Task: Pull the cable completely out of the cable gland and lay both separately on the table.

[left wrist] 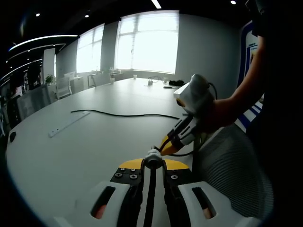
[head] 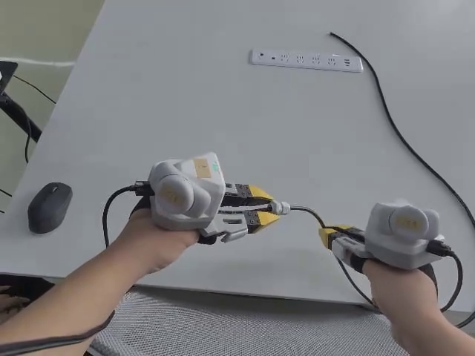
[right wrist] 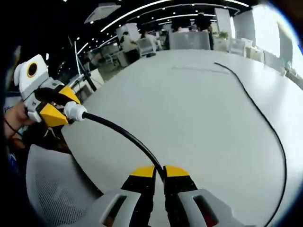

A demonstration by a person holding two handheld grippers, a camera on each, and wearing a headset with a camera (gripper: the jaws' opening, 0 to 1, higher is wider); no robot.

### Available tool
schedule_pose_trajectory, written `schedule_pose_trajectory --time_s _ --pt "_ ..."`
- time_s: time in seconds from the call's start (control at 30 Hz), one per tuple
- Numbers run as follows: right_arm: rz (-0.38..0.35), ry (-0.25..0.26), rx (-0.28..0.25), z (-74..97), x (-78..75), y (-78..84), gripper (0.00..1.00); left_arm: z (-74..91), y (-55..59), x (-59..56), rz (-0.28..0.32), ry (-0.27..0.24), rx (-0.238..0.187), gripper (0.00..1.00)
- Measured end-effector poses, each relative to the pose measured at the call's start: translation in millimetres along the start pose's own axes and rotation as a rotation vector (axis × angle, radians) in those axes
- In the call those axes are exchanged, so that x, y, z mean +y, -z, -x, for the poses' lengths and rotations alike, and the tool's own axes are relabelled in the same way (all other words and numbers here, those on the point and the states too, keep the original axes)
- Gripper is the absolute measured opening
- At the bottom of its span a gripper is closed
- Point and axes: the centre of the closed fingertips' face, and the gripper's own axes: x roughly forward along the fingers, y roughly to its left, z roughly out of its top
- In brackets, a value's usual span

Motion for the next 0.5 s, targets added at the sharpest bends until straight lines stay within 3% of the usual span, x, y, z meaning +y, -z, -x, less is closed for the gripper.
schedule_pose_trajectory --time_s 0.33,0.5 --pt "0.219 0.004 0.018 4.8 7.0 0.5 0.01 1.7 0.2 3.0 0.009 -0.012 0.010 0.15" --pt "0.304 0.007 -0.021 14.3 11.1 -16.0 0.09 1.7 -1.0 3.4 0.005 -0.014 0.010 0.15"
